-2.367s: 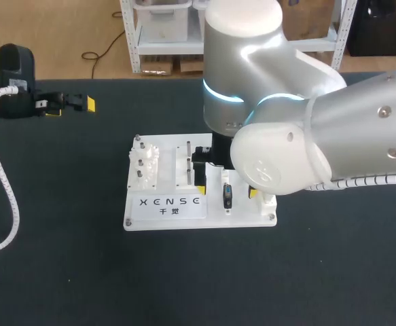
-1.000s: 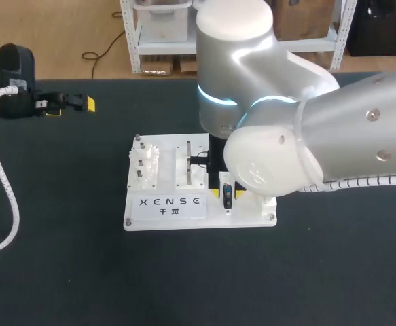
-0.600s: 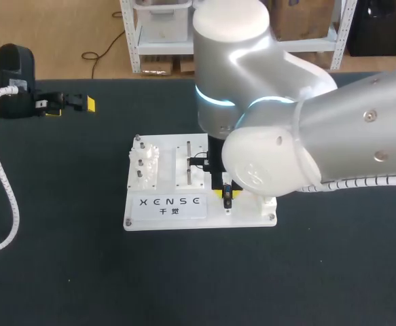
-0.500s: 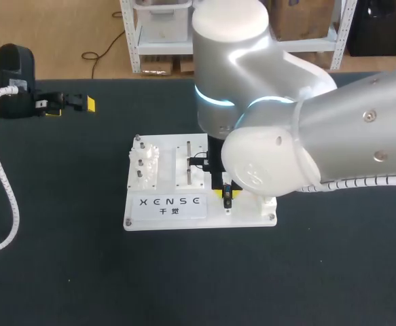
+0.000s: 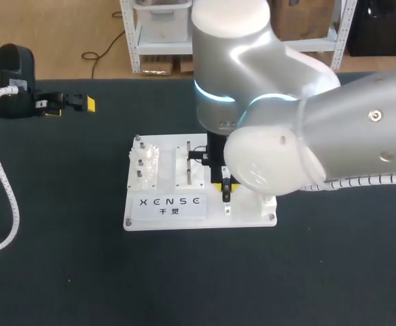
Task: Insert the USB connector, Ethernet cable, and multi-pin plug into their matching sockets one by one.
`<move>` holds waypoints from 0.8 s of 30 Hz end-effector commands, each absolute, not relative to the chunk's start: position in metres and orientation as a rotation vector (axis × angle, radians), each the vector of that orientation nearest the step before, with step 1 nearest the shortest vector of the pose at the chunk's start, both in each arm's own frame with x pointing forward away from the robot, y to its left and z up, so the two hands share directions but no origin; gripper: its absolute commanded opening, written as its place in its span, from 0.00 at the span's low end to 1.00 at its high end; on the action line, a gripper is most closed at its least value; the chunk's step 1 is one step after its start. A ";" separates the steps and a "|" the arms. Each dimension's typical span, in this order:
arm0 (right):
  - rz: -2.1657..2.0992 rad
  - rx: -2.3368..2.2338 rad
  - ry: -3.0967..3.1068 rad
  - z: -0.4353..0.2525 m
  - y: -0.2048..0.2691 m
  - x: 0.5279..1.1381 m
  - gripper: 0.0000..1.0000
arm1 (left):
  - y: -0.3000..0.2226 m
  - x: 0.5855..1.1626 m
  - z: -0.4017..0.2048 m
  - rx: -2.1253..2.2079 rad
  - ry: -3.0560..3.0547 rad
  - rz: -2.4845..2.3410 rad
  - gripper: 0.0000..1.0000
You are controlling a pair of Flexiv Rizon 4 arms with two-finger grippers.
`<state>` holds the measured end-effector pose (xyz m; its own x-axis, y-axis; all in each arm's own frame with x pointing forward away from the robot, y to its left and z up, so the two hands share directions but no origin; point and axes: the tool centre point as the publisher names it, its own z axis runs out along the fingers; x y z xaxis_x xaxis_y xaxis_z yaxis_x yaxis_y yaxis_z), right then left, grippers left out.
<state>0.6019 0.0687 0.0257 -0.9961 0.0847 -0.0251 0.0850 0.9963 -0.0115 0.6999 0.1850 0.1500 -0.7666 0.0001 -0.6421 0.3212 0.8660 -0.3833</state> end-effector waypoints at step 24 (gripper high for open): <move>0.060 0.217 3.000 0.077 0.008 0.587 0.00 | 0.185 0.700 0.150 0.231 2.374 -0.636 1.00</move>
<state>0.5958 0.0196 0.0753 -0.9852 0.1403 -0.0983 0.1384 0.9900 0.0257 0.6999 0.1850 0.1499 -0.7666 0.0001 -0.6421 0.3212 0.8660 -0.3833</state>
